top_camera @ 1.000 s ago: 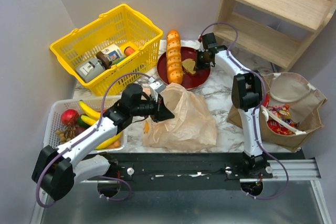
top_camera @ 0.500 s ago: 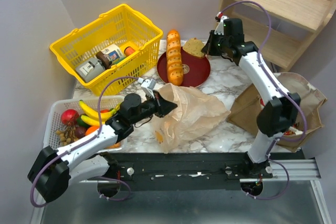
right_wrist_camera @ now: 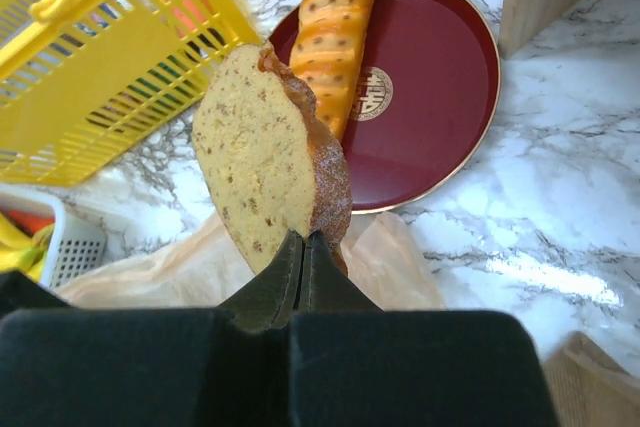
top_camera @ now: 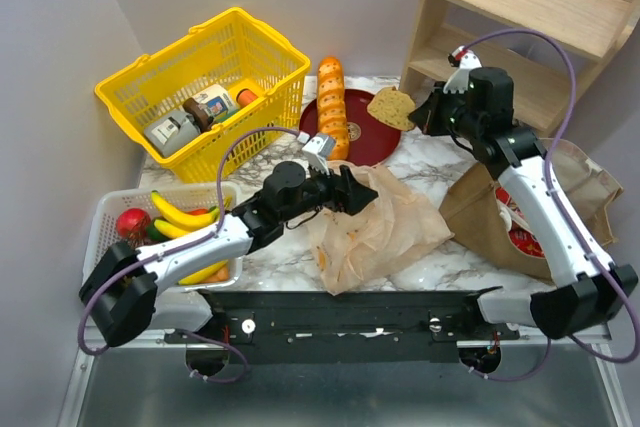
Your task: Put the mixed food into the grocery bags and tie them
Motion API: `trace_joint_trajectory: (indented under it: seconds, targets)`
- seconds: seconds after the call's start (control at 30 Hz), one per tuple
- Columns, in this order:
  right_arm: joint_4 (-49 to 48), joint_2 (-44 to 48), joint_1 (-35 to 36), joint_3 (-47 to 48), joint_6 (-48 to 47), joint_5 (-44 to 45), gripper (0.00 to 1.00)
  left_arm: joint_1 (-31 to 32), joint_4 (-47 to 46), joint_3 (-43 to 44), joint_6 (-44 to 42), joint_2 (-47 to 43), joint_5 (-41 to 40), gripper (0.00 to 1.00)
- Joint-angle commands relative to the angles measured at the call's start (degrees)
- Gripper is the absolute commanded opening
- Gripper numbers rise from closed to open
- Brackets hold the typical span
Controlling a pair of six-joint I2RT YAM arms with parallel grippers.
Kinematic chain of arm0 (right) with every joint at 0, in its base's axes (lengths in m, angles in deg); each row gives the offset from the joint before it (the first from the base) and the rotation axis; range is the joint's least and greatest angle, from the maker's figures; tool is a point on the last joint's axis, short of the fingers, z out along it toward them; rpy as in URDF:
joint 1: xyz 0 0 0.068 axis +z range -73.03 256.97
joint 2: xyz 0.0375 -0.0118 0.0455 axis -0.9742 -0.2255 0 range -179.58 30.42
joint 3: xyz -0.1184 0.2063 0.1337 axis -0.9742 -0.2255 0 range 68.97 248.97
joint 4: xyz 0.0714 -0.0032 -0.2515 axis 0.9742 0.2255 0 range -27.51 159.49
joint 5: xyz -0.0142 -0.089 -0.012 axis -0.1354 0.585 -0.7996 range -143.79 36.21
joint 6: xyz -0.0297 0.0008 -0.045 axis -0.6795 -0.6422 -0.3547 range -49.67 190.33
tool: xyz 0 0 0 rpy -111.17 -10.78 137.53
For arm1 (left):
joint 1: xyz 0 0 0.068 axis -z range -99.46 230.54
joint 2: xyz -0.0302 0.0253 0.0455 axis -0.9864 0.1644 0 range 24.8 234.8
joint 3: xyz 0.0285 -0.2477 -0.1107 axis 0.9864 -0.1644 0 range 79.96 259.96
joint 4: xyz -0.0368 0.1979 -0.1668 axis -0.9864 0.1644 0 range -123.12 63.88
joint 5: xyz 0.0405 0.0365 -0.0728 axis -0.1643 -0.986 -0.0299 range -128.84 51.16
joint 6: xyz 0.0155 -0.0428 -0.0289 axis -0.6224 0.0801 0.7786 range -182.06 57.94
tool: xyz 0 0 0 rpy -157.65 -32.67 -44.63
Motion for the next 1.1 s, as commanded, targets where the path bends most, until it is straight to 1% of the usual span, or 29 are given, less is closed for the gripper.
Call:
trace_joint_trajectory:
  seconds: [0.0,0.07,0.1,0.13,0.17,0.2,0.23,0.27,0.3,0.43,0.57,0.6,0.67,0.77,0.8,0.83,0.87,0.97,1.0,1.03,1.07]
  targets:
    - [0.5,6.4,-0.3,-2.3,0.3,-1.1,0.01,-0.1,12.4,2.7,-15.1,-7.6,-1.2,0.97]
    - [1.0,8.3,0.0,-2.9,0.0,-4.2,0.01,-0.2,18.0,3.5,-19.8,-9.8,-1.9,0.99]
    - [1.1,8.9,0.4,-3.0,-0.8,-5.1,0.01,-0.3,24.7,4.5,-23.2,-11.4,-6.1,0.99]
    - [1.7,9.6,1.3,-3.1,-1.4,-4.1,0.01,-0.3,28.1,4.9,-23.9,-12.1,-11.5,0.99]
    - [2.4,10.7,4.8,-2.8,-2.2,-2.1,0.01,-0.5,31.4,5.0,-24.0,-12.8,-17.0,0.99]
    - [3.2,11.1,7.2,-1.9,-4.0,0.7,0.01,-1.2,37.5,5.5,-24.0,-12.9,-22.0,0.99]
    - [4.3,11.5,9.5,-1.6,-4.5,6.2,0.01,-2.2,40.1,5.7,-24.3,-12.9,-29.0,0.99]
    - [4.7,11.7,12.6,-1.2,-4.7,7.7,0.01,-4.9,42.3,5.9,-24.7,-12.7,-30.2,0.99]
    - [5.0,12.2,13.5,-1.2,-3.3,8.5,0.01,-6.0,45.3,6.3,-24.8,-12.6,-31.0,0.99]
    - [1.9,13.1,16.0,-3.9,0.0,5.8,0.01,-10.8,46.9,5.9,-24.5,-14.3,-27.1,0.99]
    - [-0.4,12.6,21.2,-5.7,1.3,6.1,0.01,-15.6,48.1,5.1,-24.3,-15.2,-17.6,0.99]
    - [-0.9,12.4,21.8,-6.0,1.6,5.8,0.01,-17.1,49.1,4.9,-24.1,-14.9,-16.5,0.99]
    - [-1.9,11.7,24.2,-6.2,1.8,6.2,0.01,-17.7,49.3,4.2,-23.7,-14.9,-15.3,0.99]
    - [-2.5,10.4,27.6,-5.8,1.7,7.5,0.01,-18.9,48.3,2.1,-22.6,-15.4,-11.5,0.99]
    - [-2.6,10.0,28.5,-5.5,1.5,7.7,0.01,-19.2,47.7,1.4,-22.2,-15.3,-9.0,0.97]
    - [-2.6,9.5,29.3,-5.4,1.4,8.6,0.01,-19.5,47.3,1.1,-21.9,-15.1,-8.6,0.97]
    - [-2.4,9.3,31.0,-5.4,1.4,9.1,0.01,-19.6,46.7,0.6,-21.5,-15.1,-6.6,0.95]
    - [-1.8,7.7,34.1,-5.8,1.6,9.7,0.01,-19.9,44.9,-0.4,-20.7,-14.5,-3.1,0.80]
    - [-1.9,7.2,34.7,-6.2,2.5,11.2,0.01,-19.9,45.1,-0.2,-20.4,-13.9,-2.8,0.61]
    - [-1.8,7.0,35.4,-7.5,3.2,11.9,0.01,-19.9,45.3,-0.2,-20.0,-13.6,-2.8,0.54]
    - [-1.7,7.0,36.0,-8.3,3.9,12.0,0.01,-19.9,45.4,-0.3,-20.0,-13.6,-2.8,0.49]
